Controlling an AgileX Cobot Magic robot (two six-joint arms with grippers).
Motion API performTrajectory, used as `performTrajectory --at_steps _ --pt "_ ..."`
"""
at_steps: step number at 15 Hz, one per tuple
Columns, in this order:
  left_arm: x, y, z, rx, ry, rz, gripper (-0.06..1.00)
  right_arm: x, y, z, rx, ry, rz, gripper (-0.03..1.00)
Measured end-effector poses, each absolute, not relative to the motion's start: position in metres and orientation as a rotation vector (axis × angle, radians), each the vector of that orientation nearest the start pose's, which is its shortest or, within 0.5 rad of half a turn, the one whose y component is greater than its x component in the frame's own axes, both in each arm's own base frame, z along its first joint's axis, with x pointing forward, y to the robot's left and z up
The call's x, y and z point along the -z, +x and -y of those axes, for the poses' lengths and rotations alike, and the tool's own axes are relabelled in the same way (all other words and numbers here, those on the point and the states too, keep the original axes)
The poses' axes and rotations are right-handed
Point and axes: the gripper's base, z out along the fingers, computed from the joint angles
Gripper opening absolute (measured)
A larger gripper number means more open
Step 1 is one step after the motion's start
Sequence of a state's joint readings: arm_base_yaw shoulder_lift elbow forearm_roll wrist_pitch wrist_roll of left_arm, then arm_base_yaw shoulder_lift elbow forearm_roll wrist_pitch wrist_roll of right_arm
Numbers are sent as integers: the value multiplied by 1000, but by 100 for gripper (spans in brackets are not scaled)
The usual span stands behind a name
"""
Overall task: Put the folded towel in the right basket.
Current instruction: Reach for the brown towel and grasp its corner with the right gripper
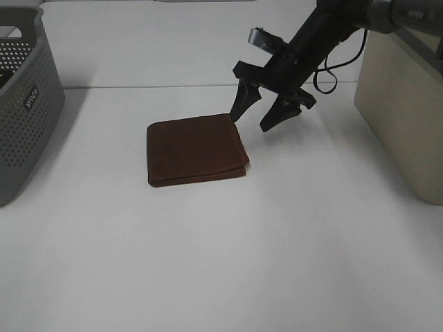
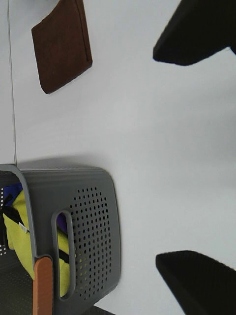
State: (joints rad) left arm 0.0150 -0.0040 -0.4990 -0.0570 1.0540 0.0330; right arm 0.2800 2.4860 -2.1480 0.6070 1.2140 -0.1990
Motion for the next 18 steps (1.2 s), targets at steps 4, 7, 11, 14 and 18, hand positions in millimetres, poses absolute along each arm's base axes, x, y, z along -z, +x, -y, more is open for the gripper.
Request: performTrajectory --at_steps 4,7,11,14,18 --pt "-278 -5 5 38 21 -2033 97 -110 481 -189 -887 -413 -2958 68" --pt "-278 -5 5 38 21 -2033 97 -95 481 -190 -902 -422 -2974 68" --pt "-278 -5 5 38 21 -2033 97 -87 483 -197 -1041 -359 -2933 67" --pt "-278 -5 5 38 21 -2033 97 -77 480 -209 -1106 -362 -2920 53" --pt "-278 -5 5 38 21 -2033 97 -71 478 -216 -1083 -374 -2910 8"
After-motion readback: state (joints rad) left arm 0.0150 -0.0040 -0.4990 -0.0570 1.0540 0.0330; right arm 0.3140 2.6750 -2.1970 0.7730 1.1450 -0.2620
